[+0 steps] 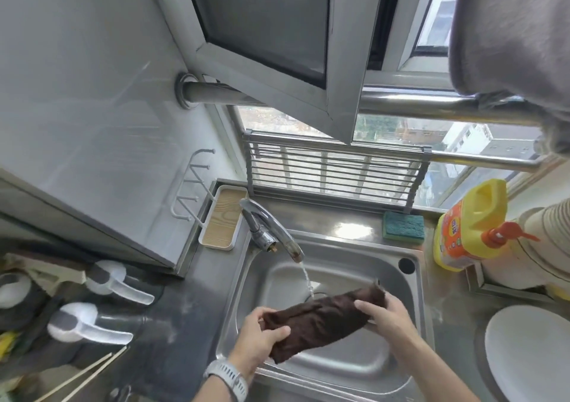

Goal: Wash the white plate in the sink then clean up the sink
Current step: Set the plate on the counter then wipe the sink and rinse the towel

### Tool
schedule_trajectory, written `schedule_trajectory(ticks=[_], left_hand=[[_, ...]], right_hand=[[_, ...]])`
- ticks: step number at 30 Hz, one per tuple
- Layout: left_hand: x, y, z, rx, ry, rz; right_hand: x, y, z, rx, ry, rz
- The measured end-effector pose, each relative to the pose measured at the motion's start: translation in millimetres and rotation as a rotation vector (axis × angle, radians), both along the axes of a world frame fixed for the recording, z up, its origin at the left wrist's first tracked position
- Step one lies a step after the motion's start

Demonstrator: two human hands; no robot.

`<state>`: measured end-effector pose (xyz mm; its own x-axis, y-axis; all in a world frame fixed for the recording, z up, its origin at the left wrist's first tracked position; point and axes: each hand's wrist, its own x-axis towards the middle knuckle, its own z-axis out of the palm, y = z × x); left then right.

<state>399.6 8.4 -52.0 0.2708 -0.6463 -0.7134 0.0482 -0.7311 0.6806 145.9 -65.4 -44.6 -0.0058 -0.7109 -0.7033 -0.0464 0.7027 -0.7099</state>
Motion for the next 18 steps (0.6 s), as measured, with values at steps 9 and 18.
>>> schedule_trajectory(ticks=[9, 18], left_hand=[[75.0, -11.5, 166.8, -0.390, 0.086, 0.195], [107.4, -76.8, 143.6, -0.372, 0.137, 0.385]], right_hand=[[36.4, -62.8, 191.6, -0.457, -0.242, 0.118], [130.8, -164.9, 152.8, -0.319, -0.104, 0.048]])
